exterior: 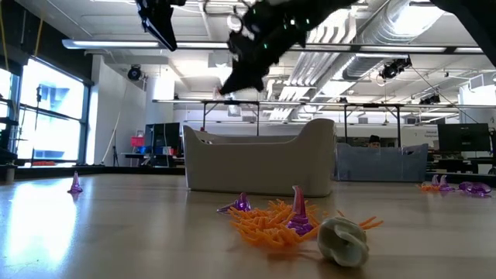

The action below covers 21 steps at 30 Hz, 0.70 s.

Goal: Sort Halloween decoration
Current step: Put the orange spider toy into the green bin

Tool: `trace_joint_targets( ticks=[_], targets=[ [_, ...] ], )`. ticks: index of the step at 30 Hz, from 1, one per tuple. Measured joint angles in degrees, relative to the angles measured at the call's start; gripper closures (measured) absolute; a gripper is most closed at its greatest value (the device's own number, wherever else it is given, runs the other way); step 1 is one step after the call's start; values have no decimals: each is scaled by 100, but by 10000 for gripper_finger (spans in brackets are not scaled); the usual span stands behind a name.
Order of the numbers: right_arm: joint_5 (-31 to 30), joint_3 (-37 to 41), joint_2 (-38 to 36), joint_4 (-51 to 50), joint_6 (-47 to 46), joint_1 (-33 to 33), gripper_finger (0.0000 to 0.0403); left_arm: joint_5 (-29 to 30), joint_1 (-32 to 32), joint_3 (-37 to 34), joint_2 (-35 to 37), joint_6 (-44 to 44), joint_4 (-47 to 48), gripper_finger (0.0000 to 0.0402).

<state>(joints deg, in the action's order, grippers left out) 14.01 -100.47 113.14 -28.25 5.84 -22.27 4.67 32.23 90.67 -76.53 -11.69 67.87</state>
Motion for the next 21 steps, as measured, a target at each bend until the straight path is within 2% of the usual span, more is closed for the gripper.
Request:
trace_joint_targets(
  ticks=[4,10,17,21],
  targets=[
    [-330,-773,0,-538,206,252,403,-5,-2,0,0,-54,-211,305],
    [-948,-1482,-7,-724,217,572,403,-225,0,0,0,22,-1243,305],
    [-1920,-1807,-11,-1060,324,782,403,-315,0,2,0,200,-1818,305],
    [-2139,-1807,-9,-1191,323,782,403,-308,-12,2,0,356,-1814,305]
  ],
)
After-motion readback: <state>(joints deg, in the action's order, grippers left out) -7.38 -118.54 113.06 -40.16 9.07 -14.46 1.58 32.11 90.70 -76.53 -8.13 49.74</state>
